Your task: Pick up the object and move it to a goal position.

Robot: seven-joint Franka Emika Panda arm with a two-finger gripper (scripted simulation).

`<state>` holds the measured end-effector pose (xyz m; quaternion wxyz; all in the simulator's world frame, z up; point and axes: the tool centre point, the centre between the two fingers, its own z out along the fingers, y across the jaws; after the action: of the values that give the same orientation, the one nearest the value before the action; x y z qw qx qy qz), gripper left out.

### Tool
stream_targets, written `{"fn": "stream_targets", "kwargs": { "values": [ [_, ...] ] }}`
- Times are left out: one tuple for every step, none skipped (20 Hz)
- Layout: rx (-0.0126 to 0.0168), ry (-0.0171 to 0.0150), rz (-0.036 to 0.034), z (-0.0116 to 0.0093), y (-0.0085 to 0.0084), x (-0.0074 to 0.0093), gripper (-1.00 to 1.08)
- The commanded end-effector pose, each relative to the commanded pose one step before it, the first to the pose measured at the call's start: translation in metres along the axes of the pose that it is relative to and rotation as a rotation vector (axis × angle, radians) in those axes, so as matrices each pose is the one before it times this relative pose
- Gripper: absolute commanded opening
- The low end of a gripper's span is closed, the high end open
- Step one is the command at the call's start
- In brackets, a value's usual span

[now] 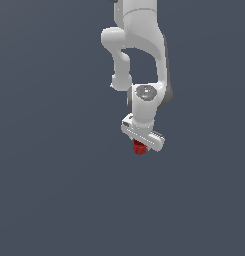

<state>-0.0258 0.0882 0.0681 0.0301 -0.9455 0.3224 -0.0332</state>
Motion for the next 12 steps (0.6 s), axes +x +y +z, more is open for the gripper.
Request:
{"fn": "stream_targets", "kwargs": {
  "values": [
    [0.04407,0.02469,-0.02592,-0.01185,-0.01632,0.00933,-1.0],
    [0.02017,0.01081,-0.01233,-0.005,-0.00749,0.00417,-1.0],
    [0.02142,0.01149,-0.01309,-0.00532,-0.00795,0.00442,-1.0],
    [0.02257,0.0121,-0.01378,-0.00561,-0.00838,0.00466,-1.0],
    [0.02364,0.01268,-0.01443,-0.00589,-0.00877,0.00488,-1.0],
    [0.02461,0.01321,-0.01502,-0.00615,-0.00914,0.00507,-1.0],
    [0.0254,0.01364,-0.0155,-0.00635,-0.00943,0.00524,-1.0],
    [0.02604,0.01398,-0.01589,-0.00653,-0.00967,0.00535,-1.0],
    [0.02649,0.0142,-0.01616,-0.00665,-0.00984,0.00544,-1.0],
    [0.02675,0.01433,-0.01632,-0.00672,-0.00994,0.00548,-1.0],
    [0.0263,0.01406,-0.01605,-0.00661,-0.00977,0.00538,-1.0],
    [0.02556,0.01362,-0.0156,-0.00642,-0.0095,0.00521,-1.0]
  ]
}}
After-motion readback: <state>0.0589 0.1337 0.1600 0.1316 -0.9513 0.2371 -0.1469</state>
